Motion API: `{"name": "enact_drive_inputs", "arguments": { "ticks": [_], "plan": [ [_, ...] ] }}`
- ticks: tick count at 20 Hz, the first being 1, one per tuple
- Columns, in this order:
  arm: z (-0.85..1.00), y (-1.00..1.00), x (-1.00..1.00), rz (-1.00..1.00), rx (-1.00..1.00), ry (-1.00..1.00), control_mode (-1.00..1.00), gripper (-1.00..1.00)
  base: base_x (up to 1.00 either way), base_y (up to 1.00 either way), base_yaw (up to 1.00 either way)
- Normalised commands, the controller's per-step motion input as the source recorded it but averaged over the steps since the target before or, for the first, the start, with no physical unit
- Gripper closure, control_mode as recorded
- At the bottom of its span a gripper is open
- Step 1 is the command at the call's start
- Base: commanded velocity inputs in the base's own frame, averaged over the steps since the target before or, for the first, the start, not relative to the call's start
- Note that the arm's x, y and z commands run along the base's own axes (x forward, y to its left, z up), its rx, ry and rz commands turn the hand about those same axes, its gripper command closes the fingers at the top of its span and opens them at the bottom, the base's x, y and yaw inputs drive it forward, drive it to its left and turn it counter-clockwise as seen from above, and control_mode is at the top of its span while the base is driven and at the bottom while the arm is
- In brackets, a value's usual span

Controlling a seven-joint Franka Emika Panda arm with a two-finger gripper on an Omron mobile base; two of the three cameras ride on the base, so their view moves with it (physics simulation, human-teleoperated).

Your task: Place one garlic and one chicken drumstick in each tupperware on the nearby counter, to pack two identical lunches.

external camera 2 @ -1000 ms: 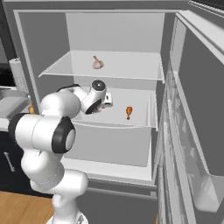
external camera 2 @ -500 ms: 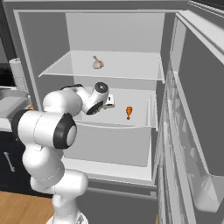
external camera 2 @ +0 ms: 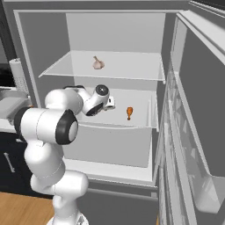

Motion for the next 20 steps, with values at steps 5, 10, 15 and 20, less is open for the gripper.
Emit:
{"name": "enact_drive_inputs", "arguments": {
  "ticks": [5, 10, 15, 20],
  "plan": [
    [-0.03, 0.08, 0.10, 0.00, 0.00, -0.01, -1.00, -1.00, 0.00, 0.00, 0.00],
    [0.00, 0.11, 0.00, 0.00, 0.00, 0.00, -1.00, -1.00, 0.00, 0.00, 0.00],
    [0.00, 0.04, 0.00, 0.00, 0.00, 0.00, -1.00, 1.00, 0.00, 0.00, 0.00],
    [0.00, 0.00, -0.16, 0.00, 0.00, 0.00, -1.00, 1.00, 0.00, 0.00, 0.00]
  ]
}}
